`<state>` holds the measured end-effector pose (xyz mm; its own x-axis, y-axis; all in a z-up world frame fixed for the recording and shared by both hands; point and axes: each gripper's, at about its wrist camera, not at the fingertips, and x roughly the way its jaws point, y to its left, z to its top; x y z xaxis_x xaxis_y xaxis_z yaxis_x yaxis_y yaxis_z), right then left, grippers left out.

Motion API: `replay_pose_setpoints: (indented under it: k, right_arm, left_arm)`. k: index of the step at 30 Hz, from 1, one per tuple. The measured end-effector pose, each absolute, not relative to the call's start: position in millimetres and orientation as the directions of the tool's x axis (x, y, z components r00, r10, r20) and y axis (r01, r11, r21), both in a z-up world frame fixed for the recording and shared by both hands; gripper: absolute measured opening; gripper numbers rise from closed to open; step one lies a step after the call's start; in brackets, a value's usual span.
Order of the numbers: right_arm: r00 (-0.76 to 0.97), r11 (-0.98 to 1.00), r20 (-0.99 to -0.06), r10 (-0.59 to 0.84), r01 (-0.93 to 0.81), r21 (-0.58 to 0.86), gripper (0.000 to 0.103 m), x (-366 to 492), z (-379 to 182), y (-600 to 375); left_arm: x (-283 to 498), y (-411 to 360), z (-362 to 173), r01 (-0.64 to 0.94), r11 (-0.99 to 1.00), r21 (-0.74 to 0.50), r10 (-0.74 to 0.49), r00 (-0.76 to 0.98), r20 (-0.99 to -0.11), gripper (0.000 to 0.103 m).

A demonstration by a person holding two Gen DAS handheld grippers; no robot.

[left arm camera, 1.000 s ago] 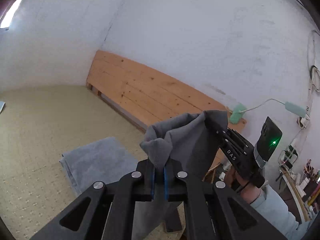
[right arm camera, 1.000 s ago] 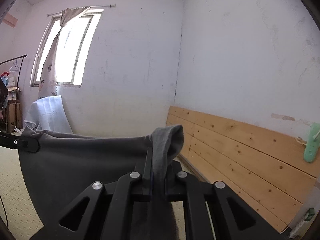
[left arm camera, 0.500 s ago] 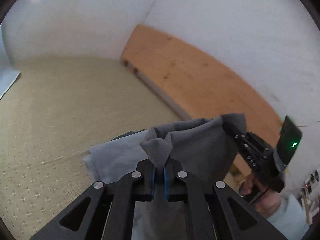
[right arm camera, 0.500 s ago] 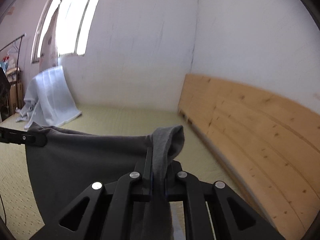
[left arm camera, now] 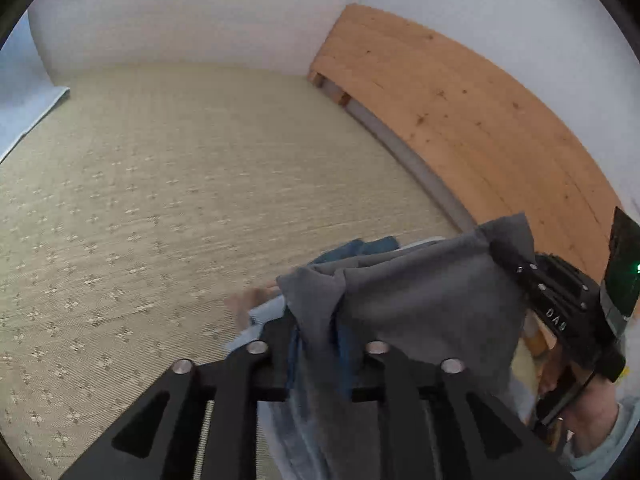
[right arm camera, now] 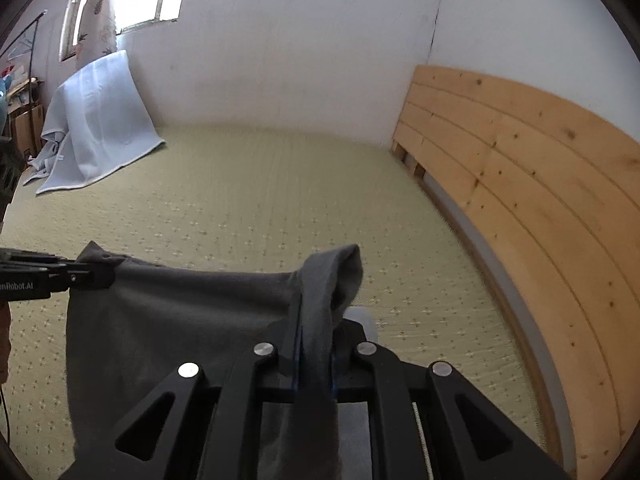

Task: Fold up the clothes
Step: 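Lower the folded T-shirt onto the light-blue cloth pile with both grippers, then open both grippers to release the folded T-shirt on the pile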

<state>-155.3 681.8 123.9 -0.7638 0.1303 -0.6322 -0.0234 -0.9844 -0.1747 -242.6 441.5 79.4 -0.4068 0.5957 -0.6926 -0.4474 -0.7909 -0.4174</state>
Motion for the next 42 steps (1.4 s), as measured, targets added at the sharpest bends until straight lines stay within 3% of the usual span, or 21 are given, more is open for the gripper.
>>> replay_pose_setpoints:
  k: [1, 4, 8, 17, 27, 30, 33, 42]
  right_arm:
    - [-0.758, -0.985, -0.637, 0.138, -0.036, -0.171, 0.024, -158.9, 122.3, 684.9]
    - [-0.747, -0.984, -0.644, 0.165, -0.079, -0.160, 0.056, -165.5, 121.1, 697.6]
    - [-0.753, -0.979, -0.625, 0.205, -0.151, -0.138, 0.071, -154.8, 132.6, 713.7]
    - [-0.827, -0.991, -0.558, 0.070, -0.121, 0.055, 0.084, -73.4, 129.2, 696.7]
    - [-0.772, -0.984, -0.618, 0.149, -0.176, -0.017, 0.084, 30.1, 78.5, 661.5]
    - [-0.750, -0.977, -0.641, 0.165, -0.212, -0.004, 0.084, 53.1, 77.9, 662.7]
    - [-0.776, -0.971, -0.607, 0.173, -0.237, 0.026, 0.085, 77.2, 105.2, 653.7]
    - [-0.882, -0.972, -0.459, 0.105, -0.187, 0.138, 0.100, 100.8, 202.9, 570.2]
  left_arm:
    - [-245.4, 440.6, 76.0, -0.442, -0.796, -0.414, 0.590, -0.409, -0.696, 0.041]
    - [-250.5, 431.4, 71.0, -0.428, -0.798, -0.424, 0.591, -0.414, -0.693, 0.067]
    - [-246.0, 418.9, 80.2, -0.431, -0.797, -0.422, 0.596, -0.452, -0.664, 0.081]
    - [-154.8, 438.8, 105.5, -0.626, -0.722, -0.296, 0.661, -0.498, -0.561, 0.086]
    - [-61.5, 438.4, 76.9, -0.680, -0.692, -0.240, 0.641, -0.428, -0.637, 0.086]
    - [-44.8, 432.4, 91.0, -0.685, -0.694, -0.221, 0.636, -0.439, -0.635, 0.086]
    - [-30.5, 416.9, 117.3, -0.675, -0.704, -0.218, 0.638, -0.467, -0.612, 0.086]
    - [7.2, 301.8, 185.7, -0.589, -0.785, -0.192, 0.583, -0.597, -0.551, 0.086]
